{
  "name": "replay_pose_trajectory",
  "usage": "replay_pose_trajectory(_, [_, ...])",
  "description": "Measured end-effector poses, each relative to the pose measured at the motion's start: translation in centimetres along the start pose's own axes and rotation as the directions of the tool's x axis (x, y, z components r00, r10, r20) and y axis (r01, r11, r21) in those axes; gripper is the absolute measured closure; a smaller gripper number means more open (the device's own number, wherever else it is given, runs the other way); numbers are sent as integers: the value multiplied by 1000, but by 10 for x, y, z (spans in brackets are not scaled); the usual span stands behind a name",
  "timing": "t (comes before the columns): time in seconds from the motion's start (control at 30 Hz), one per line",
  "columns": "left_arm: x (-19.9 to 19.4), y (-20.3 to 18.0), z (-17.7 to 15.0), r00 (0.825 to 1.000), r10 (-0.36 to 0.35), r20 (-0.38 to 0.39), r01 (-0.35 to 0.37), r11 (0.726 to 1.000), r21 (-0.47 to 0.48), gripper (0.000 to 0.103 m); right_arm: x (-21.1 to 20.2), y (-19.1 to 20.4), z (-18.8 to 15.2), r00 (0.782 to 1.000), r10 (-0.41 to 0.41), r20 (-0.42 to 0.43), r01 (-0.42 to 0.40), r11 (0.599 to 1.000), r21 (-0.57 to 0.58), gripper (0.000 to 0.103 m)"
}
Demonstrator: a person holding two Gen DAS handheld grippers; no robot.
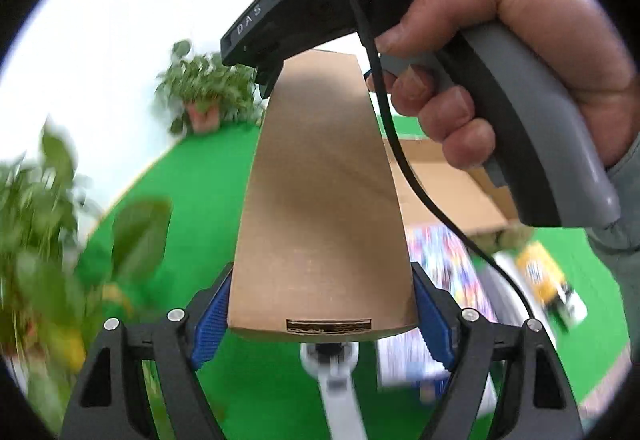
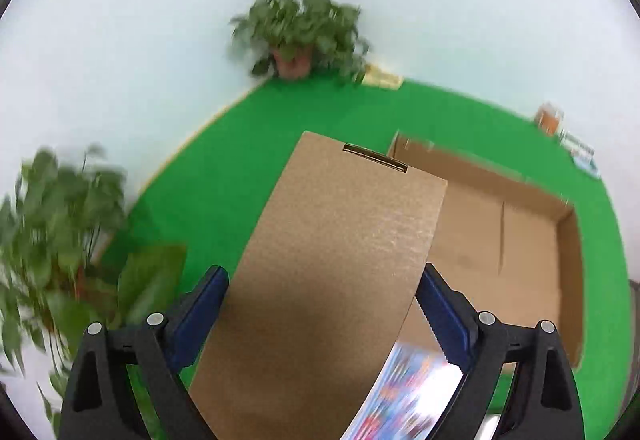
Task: Organize rigid objects
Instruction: 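Grasp the cardboard flap with the left tool and lift it up, then lower the cardboard flap into the open box and open the left tool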
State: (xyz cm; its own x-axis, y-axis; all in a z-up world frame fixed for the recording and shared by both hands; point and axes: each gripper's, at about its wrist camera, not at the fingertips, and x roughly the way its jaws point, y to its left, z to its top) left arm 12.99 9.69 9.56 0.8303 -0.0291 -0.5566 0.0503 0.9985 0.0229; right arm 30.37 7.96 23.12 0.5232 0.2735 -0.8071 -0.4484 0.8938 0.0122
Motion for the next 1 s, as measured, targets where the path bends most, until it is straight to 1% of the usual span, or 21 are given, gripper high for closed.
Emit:
replay_pose_trajectory(0.1, [26,-5,33,999,-41,-1,41,999,-1,22,2,-29,43,999,-38,20,38,999,8,11])
replay_pose_trajectory(0.13, [42,-5,46,998,-55,-9,55,998,4,22,6,-40,54,999,-47,22,47,999,17,11])
replay_pose_trajectory(0.23, [78,-13,70,997,-73,-39,74,997,12,22,23,-87,83,999,-50,-2,50,997,59,11])
replay_pose_trajectory(0.33, [111,-14,78,994,-79,-72,80,997,10,22,52,-120,101,998,-48,-44,51,996,75,11])
replay_pose_trajectory(0.37, [125,-14,80,994,-70,-85,72,997,17,22,66,-128,106,998,-35,-57,39,996,81,11])
replay_pose_trajectory(0.43, [138,-15,75,993,-56,-105,59,998,20,22,91,-142,113,997,-10,-82,18,995,95,11])
replay_pose_trajectory(0.47, [152,-14,76,991,-48,-127,50,999,18,22,112,-145,117,995,8,-95,1,995,99,11])
replay_pose_trajectory(0.57, [179,-9,73,982,-46,-183,47,999,-2,22,166,-155,119,989,35,-146,-19,994,108,11])
replay_pose_trajectory(0.67, [204,0,65,970,-37,-240,33,999,-18,22,216,-156,112,980,63,-189,-42,993,115,11])
replay_pose_trajectory(0.73, [219,5,59,961,-30,-275,24,999,-25,22,244,-156,101,972,84,-218,-58,990,126,12])
replay_pose_trajectory(0.8, [223,8,58,962,-24,-272,16,999,-31,22,266,-157,93,965,101,-242,-67,987,143,12])
replay_pose_trajectory(0.9, [224,6,59,958,-21,-286,14,1000,-27,22,296,-166,81,949,145,-279,-94,977,190,12])
replay_pose_trajectory(1.0, [227,3,58,948,-22,-319,13,999,-30,22,313,-171,68,939,169,-299,-108,971,212,12])
